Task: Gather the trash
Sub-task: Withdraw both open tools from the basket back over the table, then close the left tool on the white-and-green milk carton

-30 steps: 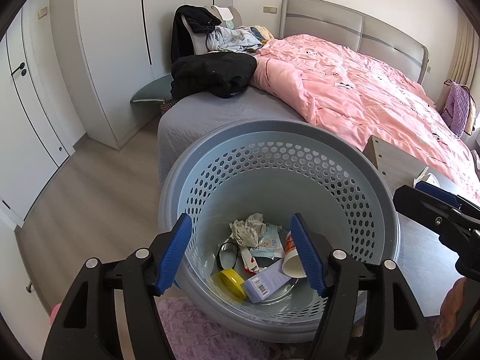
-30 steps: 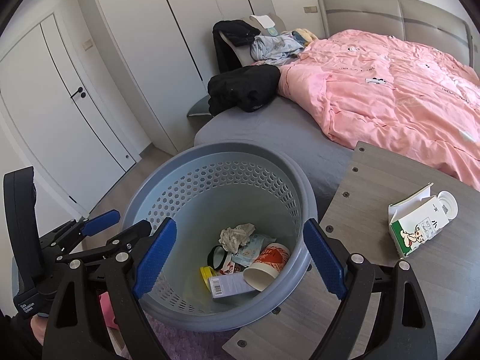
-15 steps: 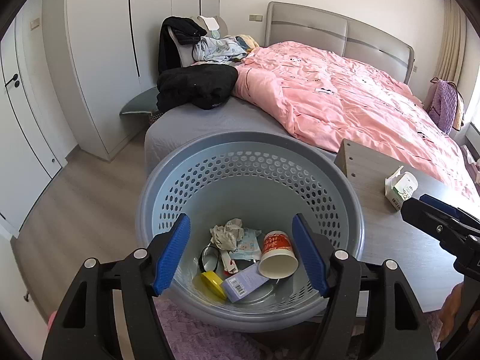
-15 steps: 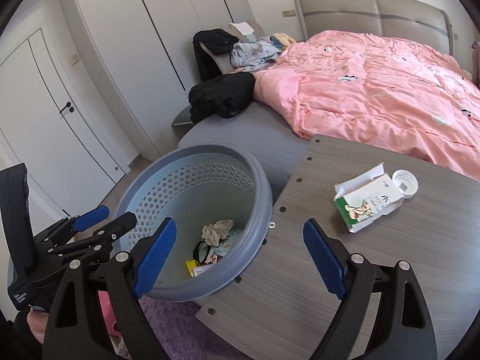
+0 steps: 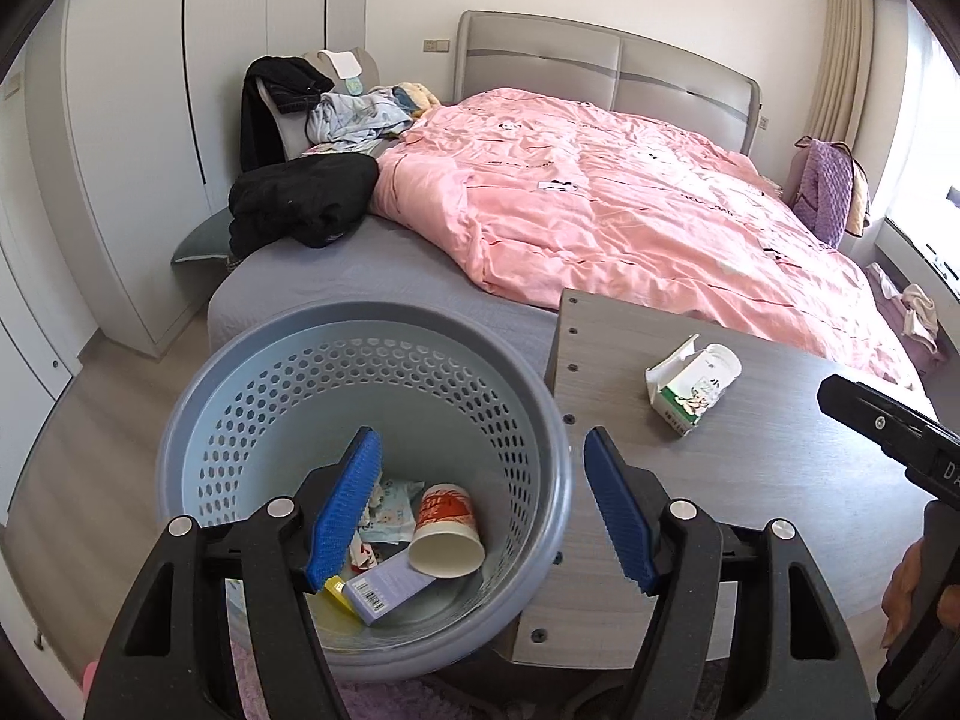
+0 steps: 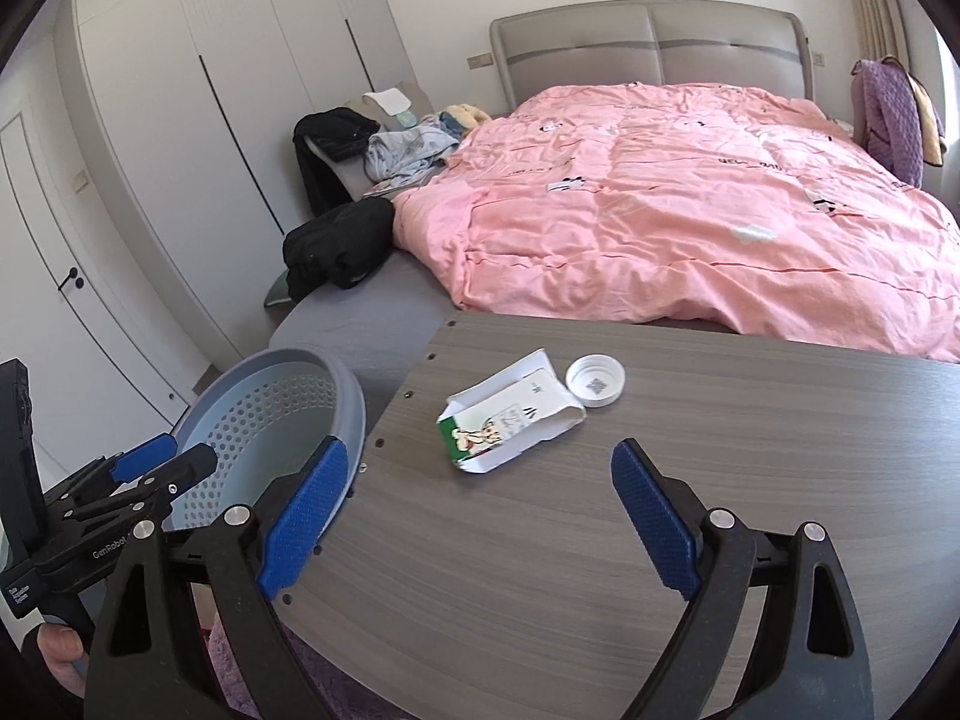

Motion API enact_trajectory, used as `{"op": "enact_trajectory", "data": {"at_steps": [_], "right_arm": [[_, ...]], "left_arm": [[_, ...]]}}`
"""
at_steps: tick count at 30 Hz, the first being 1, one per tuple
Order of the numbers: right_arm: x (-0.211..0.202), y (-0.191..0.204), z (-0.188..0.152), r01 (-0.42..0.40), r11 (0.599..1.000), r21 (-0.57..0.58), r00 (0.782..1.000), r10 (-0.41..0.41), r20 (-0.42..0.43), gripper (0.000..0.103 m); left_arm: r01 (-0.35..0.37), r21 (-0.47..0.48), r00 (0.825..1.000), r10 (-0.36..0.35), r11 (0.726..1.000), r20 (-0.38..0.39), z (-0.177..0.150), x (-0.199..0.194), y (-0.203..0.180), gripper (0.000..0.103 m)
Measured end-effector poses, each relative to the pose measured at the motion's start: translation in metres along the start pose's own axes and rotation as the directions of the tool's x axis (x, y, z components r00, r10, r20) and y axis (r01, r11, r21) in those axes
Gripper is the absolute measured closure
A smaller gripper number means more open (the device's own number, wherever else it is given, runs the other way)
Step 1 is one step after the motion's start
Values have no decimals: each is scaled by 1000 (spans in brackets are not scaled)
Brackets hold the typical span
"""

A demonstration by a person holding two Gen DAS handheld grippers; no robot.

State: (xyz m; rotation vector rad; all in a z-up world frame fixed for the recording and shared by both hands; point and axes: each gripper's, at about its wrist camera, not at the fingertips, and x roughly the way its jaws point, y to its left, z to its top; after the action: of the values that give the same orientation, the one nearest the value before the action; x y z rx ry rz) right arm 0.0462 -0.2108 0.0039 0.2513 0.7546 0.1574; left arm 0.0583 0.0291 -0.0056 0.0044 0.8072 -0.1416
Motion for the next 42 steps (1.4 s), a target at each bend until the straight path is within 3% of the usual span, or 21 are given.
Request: {"op": "enact_trajectory", "data": {"at_steps": [4, 12, 21, 28, 35, 42], "right_arm": [[-13, -22, 1, 23, 999, 43, 999, -24, 34, 15], [-21, -53, -13, 37, 996, 82, 999, -38, 21, 15], [-9, -77, -22, 35, 994, 104, 999, -34, -7, 15], [-6, -89, -23, 28, 992, 123, 1000, -27, -11, 15], [-7, -95, -25, 29, 991, 134, 1000, -27, -11, 15], [-12, -102, -26, 36, 989, 147, 999, -36, -4, 15]], "left_arm": [[11, 31, 1000, -12, 999, 12, 7, -2, -16, 36], [23, 52, 1000, -24, 998, 8, 10, 4, -40, 35], [27, 69, 999, -24, 997, -48, 8, 27, -63, 35], [79, 111, 992, -68, 991, -105, 11, 52, -88, 35], [159, 203, 979, -128, 966, -158, 25, 80, -121, 34], [252, 295, 952, -182, 921, -247, 34, 112, -141, 31]]}}
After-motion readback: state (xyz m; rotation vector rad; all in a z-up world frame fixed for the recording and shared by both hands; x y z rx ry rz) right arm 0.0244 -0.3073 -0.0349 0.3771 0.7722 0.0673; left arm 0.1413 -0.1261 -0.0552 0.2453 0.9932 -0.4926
